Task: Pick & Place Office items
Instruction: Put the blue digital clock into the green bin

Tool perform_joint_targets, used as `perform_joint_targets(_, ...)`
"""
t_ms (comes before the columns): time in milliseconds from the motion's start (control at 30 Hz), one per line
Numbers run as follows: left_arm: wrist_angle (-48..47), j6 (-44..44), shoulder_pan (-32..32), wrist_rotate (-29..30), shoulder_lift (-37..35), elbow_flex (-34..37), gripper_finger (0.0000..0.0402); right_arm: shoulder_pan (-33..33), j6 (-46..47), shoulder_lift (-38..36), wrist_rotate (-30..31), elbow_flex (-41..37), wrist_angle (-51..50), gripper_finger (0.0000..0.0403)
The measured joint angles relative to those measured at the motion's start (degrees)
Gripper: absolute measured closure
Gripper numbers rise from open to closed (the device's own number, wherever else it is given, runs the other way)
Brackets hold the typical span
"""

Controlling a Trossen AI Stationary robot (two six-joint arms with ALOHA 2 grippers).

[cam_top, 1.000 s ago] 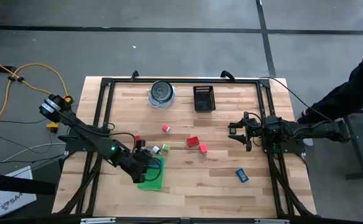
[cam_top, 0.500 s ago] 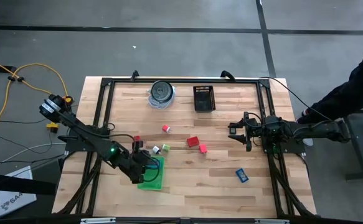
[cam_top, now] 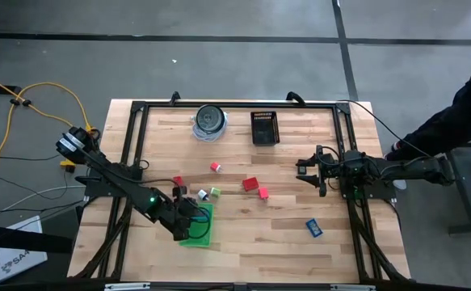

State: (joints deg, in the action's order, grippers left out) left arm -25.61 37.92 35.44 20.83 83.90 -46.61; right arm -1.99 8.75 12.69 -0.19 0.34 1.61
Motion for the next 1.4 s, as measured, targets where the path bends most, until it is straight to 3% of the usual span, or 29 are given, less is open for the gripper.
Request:
perform_joint_targets(500, 3.4, 1.5, 0.0, -1.0, 4.8, 0.0, 0.0239, 0.0, 0.0, 0.0, 0.0, 0.0, 0.1, 0.0183)
perform_joint_targets(1400, 3.9, 4.0, -0.1, -1.2, 4.8, 0.0, 0.0239, 0.0, 0.0, 0.0, 0.0, 0.0, 0.2, 0.0183)
